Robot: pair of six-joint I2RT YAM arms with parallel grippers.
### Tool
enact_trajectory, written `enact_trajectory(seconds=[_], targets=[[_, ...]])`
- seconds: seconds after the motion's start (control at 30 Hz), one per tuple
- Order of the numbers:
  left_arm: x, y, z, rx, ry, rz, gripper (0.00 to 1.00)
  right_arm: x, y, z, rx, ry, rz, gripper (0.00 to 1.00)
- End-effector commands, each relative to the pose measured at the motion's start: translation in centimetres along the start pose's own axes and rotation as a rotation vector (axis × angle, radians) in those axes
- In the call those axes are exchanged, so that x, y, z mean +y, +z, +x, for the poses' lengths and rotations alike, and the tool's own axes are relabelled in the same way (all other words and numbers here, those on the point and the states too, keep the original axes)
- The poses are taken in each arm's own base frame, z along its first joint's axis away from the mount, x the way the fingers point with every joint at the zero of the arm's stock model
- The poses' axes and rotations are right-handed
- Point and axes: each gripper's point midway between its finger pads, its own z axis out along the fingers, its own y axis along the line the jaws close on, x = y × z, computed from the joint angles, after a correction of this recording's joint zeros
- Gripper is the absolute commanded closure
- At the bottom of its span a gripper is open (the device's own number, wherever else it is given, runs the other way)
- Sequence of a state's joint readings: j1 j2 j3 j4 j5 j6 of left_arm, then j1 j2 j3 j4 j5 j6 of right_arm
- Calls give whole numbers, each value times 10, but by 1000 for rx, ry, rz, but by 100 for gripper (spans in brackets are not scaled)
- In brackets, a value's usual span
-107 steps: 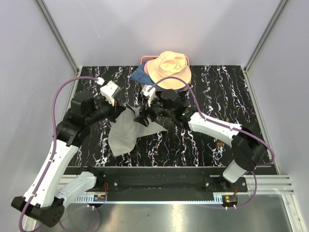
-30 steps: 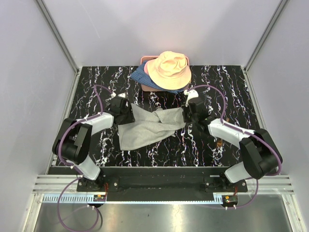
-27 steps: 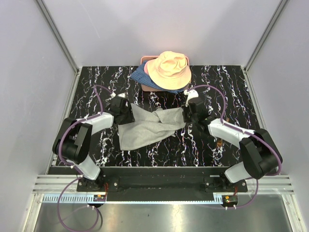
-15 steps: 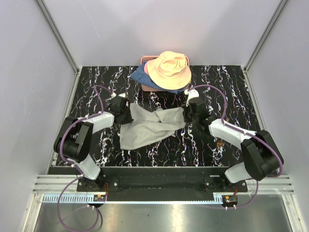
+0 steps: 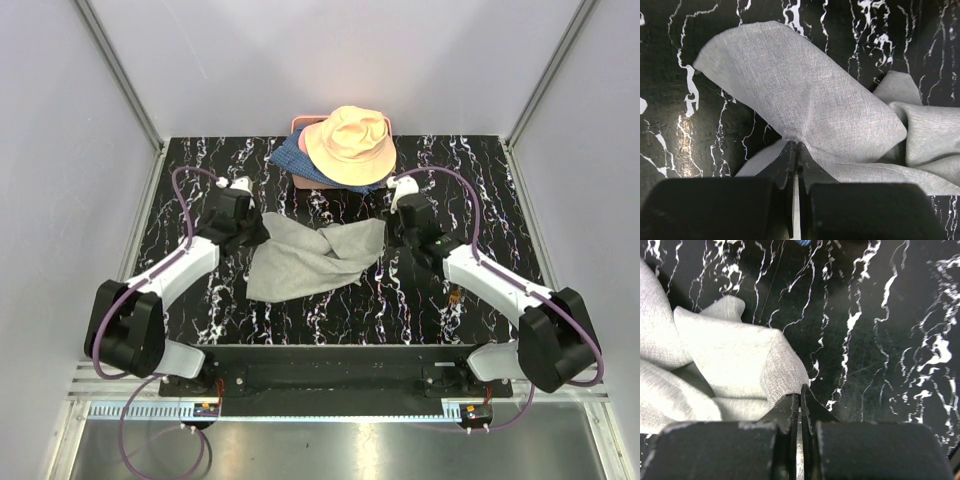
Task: Fold the napkin, place the utensils inside, and roll it up
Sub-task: Flatten the napkin out
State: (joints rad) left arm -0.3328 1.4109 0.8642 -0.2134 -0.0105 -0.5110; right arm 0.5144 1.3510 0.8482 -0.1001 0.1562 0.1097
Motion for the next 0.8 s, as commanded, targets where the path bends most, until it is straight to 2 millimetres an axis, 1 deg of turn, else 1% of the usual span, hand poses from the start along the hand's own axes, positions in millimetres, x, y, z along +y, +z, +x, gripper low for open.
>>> enact_trajectory(seconds=[0.0, 0.03, 0.07, 0.13, 0.17, 0.23, 0.27, 0.33, 0.37, 0.47, 0.53, 0.63, 0.67, 0.73, 0.77], targets=[[-1, -19, -27, -92, 22, -21, 100, -4, -15, -36, -83, -8, 31, 100], [0, -23, -31, -100, 25, -31, 100, -5, -17, -40, -87, -10, 38, 100], [1, -27, -34, -109, 29, -40, 100, -5, -20, -51, -110, -20, 39, 100], [0, -40, -47, -145, 46, -55, 98, -7, -25, -61, -126, -31, 51, 100], [0, -45, -52, -156, 50, -56, 98, -7, -29, -74, -154, -39, 51, 100], [-2, -57, -62, -181, 56, -60, 98, -8, -35, -85, -177, -45, 55, 100], [-2, -62, -65, -191, 59, -59, 96, -7, -41, -97, -205, -47, 52, 100], [-2, -76, -73, -223, 61, -67, 95, -6, -47, -105, -223, -50, 47, 100], [-3, -86, -79, -249, 60, -62, 94, -5, -54, -116, -250, -48, 44, 100], [3, -102, -88, -305, 51, -87, 93, -4, -64, -126, -278, -42, 38, 100], [8, -100, -84, -301, 53, -97, 92, -3, -64, -124, -276, -43, 30, 100], [13, -80, -63, -220, 51, -97, 93, 0, -51, -104, -222, -27, 12, 100], [13, -70, -53, -181, 49, -89, 94, 2, -43, -88, -181, -10, 2, 100], [19, -55, -36, -143, 39, -90, 94, 6, -34, -71, -141, 12, -16, 100], [22, -47, -28, -118, 38, -98, 94, 6, -25, -51, -94, 30, -15, 100]])
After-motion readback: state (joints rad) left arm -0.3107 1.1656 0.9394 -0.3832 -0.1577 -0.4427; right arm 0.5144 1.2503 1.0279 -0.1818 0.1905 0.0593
